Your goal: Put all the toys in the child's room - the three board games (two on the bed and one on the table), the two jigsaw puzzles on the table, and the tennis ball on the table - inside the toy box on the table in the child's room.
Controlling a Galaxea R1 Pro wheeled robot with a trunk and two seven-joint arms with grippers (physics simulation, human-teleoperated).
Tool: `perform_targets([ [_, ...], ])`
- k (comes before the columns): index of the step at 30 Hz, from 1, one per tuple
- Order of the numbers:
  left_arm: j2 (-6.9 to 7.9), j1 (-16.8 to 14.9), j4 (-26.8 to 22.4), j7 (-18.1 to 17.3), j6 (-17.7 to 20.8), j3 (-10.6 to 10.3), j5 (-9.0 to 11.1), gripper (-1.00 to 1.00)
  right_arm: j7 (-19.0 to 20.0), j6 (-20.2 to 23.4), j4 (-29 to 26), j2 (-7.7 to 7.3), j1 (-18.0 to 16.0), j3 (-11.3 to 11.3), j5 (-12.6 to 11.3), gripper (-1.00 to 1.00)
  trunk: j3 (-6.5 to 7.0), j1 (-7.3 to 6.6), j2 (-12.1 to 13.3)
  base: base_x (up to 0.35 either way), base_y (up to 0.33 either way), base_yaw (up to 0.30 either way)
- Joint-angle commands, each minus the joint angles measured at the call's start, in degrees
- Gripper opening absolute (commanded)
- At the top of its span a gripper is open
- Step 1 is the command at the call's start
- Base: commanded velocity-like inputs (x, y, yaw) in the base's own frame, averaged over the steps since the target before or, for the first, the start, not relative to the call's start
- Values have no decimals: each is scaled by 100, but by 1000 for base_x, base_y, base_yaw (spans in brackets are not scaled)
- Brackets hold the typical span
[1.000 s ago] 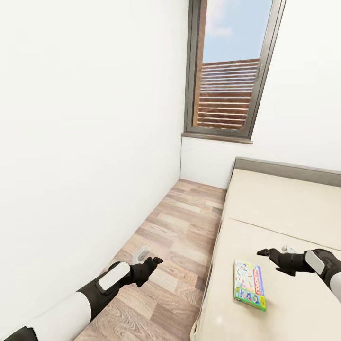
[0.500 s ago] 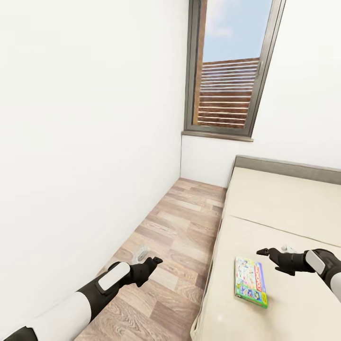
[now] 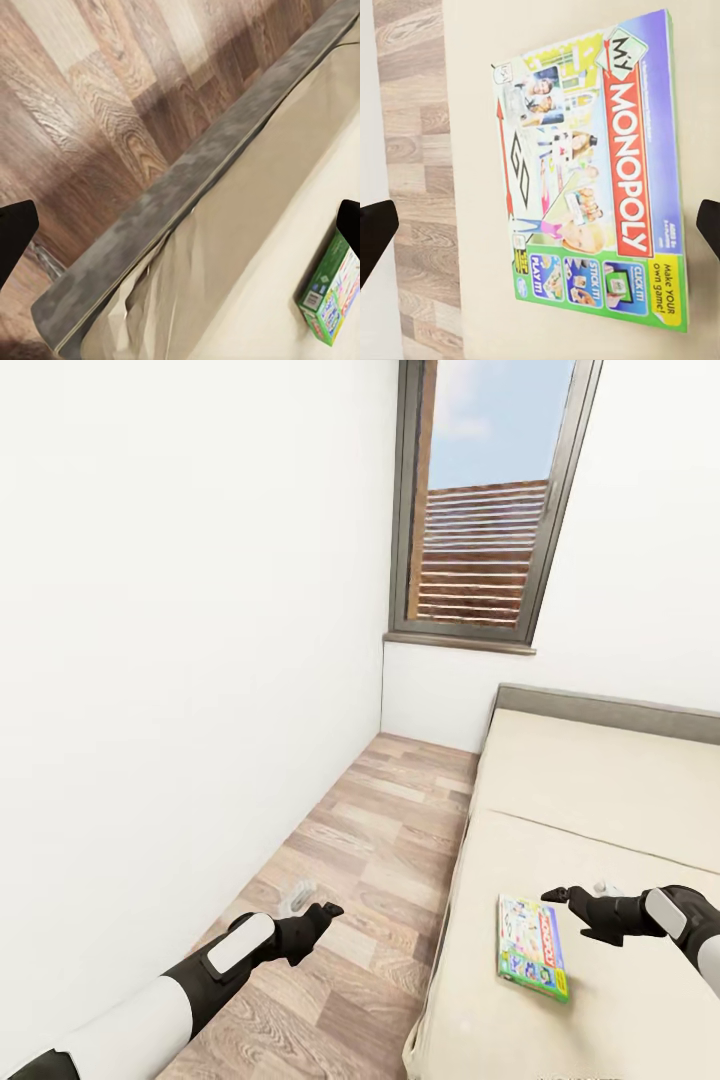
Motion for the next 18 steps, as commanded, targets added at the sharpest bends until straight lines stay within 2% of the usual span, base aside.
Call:
perform_targets([
  [1, 6, -7, -13, 36, -10, -29, 49, 100, 19, 31, -3, 0, -4, -27, 28, 100, -24, 22, -45, 0, 0, 0],
  [18, 6, -5, -10, 36, -10, -31, 49, 100, 61, 35, -13, 7, -5, -19, 33, 100, -329, 396, -726, 0, 0, 0],
])
